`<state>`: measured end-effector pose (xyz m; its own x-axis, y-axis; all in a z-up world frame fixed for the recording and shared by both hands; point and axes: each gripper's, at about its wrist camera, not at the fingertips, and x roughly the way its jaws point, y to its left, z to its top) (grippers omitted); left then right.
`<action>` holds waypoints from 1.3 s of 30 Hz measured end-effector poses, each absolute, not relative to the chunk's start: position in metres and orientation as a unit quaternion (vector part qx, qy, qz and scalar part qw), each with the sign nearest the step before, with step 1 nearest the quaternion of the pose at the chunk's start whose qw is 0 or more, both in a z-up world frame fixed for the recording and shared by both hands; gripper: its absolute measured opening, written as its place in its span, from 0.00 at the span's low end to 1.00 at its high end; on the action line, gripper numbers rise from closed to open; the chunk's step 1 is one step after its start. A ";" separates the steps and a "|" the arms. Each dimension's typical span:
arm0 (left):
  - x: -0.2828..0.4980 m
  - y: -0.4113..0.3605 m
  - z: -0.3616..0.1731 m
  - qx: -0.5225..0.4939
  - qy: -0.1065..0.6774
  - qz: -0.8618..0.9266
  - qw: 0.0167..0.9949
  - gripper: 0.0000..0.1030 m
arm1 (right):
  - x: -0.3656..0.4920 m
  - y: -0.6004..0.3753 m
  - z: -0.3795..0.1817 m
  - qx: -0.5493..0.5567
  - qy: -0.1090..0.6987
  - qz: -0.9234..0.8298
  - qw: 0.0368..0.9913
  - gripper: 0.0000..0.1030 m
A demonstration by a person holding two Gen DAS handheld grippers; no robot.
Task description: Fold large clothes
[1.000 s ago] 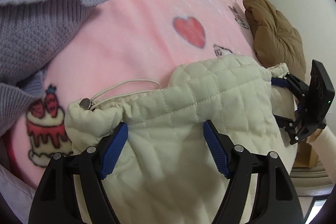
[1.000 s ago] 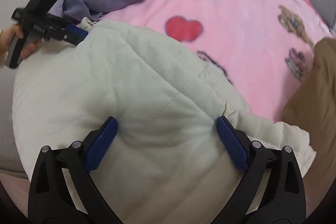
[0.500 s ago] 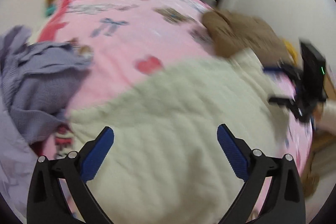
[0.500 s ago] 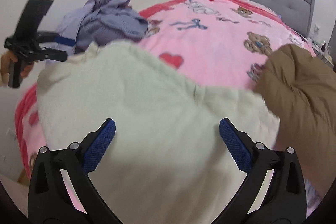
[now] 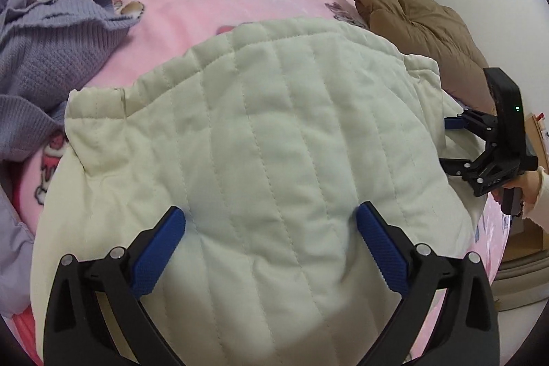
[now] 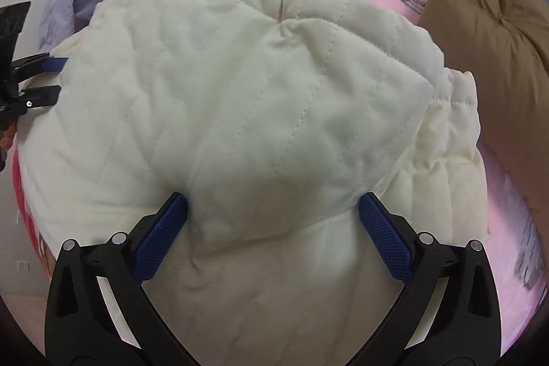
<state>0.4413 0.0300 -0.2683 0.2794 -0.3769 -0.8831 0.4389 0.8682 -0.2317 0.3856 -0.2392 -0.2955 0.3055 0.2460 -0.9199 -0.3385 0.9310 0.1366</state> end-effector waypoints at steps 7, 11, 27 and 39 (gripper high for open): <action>0.423 0.008 -0.208 0.063 0.469 -0.275 0.837 0.95 | 0.357 -0.280 -0.248 -0.026 0.488 0.179 0.854 0.92; 0.424 -0.036 -0.175 0.071 0.426 -0.333 0.838 0.95 | 0.364 -0.302 -0.246 -0.003 0.479 0.157 0.864 0.92; 0.460 -0.108 -0.250 0.142 0.519 -0.304 0.786 0.95 | 0.365 -0.392 -0.284 0.171 0.515 0.103 0.834 0.27; 0.459 -0.116 -0.254 0.144 0.529 -0.303 0.780 0.95 | 0.333 -0.383 -0.288 0.130 0.551 0.038 0.823 0.13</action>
